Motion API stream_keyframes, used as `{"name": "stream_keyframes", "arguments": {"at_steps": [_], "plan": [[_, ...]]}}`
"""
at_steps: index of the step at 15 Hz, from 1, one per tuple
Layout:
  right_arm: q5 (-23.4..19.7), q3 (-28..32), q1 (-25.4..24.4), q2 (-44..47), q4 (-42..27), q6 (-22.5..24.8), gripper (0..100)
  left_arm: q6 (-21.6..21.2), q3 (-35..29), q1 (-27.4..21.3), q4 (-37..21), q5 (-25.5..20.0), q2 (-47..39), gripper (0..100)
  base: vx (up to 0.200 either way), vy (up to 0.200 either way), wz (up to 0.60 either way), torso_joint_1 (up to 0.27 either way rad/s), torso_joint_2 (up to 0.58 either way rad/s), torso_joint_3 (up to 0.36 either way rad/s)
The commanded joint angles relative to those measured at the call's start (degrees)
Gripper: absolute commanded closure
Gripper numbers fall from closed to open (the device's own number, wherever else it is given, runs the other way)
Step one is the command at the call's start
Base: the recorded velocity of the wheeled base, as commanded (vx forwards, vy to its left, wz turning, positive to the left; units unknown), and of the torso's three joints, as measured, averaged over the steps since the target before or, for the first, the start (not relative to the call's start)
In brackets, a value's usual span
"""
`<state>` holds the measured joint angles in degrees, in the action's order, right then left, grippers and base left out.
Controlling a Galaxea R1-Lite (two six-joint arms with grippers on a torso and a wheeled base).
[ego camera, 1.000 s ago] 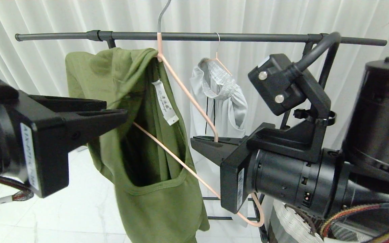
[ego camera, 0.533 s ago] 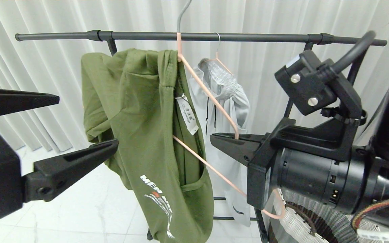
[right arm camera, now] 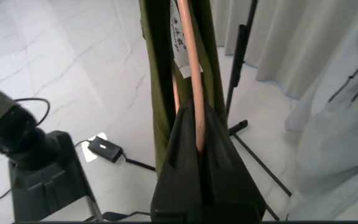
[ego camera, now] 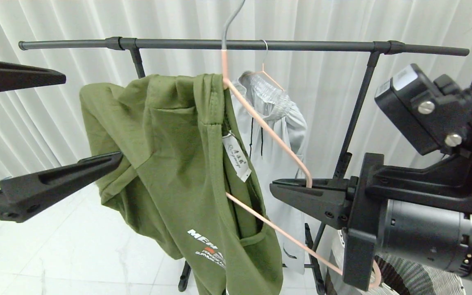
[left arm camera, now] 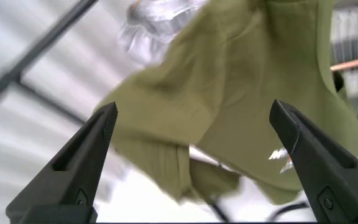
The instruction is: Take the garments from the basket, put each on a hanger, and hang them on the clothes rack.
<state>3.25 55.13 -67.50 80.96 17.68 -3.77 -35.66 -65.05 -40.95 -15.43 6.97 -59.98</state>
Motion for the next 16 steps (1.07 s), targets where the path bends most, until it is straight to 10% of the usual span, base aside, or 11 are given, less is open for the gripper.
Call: {"name": "stream_keyframes", "arguments": {"at_steps": [1,12,13,16], "plan": [[0.1,0.1,-2.3,0.6,0.1,0.1,100,-1.3,0.9,1.1,0.1,-0.4,-1.0,0,0.000,0.000,0.00,0.000,0.00,0.000],[-0.4,0.3,-6.1,1.2,-1.2,1.0,100,-2.4,3.4,4.6,9.6,-0.6,-4.7,0,0.000,0.000,0.00,0.000,0.00,0.000],[-1.4,0.4,-6.2,1.1,-1.3,1.0,100,-2.4,3.9,4.6,9.6,-0.9,-4.6,100,0.000,0.000,0.00,0.000,0.00,0.000],[-2.0,0.4,-6.2,1.0,-1.8,1.0,100,-2.4,4.9,4.6,9.6,-1.4,-4.3,100,0.000,0.000,0.00,0.000,0.00,0.000]]}}
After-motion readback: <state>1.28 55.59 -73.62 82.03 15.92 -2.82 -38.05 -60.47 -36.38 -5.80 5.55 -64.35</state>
